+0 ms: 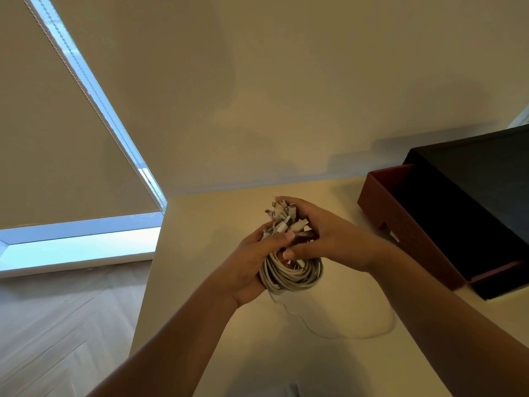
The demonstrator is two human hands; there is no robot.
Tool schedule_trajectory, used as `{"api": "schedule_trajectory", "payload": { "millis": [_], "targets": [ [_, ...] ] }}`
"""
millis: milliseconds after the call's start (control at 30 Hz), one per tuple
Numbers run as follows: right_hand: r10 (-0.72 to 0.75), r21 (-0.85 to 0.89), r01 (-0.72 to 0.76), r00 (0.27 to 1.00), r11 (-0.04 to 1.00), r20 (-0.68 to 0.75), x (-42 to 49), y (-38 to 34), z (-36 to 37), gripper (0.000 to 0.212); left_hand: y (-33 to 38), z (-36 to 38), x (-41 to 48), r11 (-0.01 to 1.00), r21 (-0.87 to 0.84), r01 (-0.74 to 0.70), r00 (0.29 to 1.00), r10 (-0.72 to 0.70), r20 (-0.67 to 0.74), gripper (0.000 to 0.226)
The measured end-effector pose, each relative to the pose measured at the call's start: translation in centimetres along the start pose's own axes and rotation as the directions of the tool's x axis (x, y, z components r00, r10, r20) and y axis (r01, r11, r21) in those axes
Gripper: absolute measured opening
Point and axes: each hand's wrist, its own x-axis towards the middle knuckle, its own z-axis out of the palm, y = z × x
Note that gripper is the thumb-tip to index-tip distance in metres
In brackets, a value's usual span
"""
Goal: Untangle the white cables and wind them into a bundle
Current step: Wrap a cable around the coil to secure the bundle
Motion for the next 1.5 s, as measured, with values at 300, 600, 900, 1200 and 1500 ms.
{"api": "schedule_trajectory", "payload": {
  "millis": [300, 600, 900, 1200, 1500],
  "targets": [
    [-0.093, -0.278, 0.076, 0.995, 0.957, -0.047, -0.5, -0.3, 0.1, 0.087, 0.1, -0.7, 0.3, 1.000, 0.010, 0.014, 0.999, -0.014, 0.039, 0.056],
    [-0.120, -0.407, 0.098, 0.992, 0.908, -0.028, -0.7, 0.0, 0.0, 0.089, 0.5, -0.2, -0.2, 0.999, -0.037, 0.009, 0.998, -0.006, 0.062, 0.030],
    [-0.141, -0.225, 0.091, 0.966, 0.970, -0.218, -0.3, 1.9, 1.4, 0.030, 0.5, -0.7, -0.1, 0.997, 0.070, -0.013, 1.000, 0.012, 0.013, 0.031],
    [-0.107, -0.087, 0.087, 0.960, 0.992, -0.259, -0.3, 1.3, 0.5, 0.024, 0.7, 0.6, -0.9, 0.992, 0.127, 0.015, 0.999, -0.022, 0.047, 0.017],
    [-0.091, 0.082, 0.110, 0.976, 0.991, -0.199, -0.4, -0.2, 1.7, 0.048, 0.9, -0.1, -0.9, 0.969, 0.227, 0.102, 0.986, -0.128, 0.104, 0.013]
  ]
}}
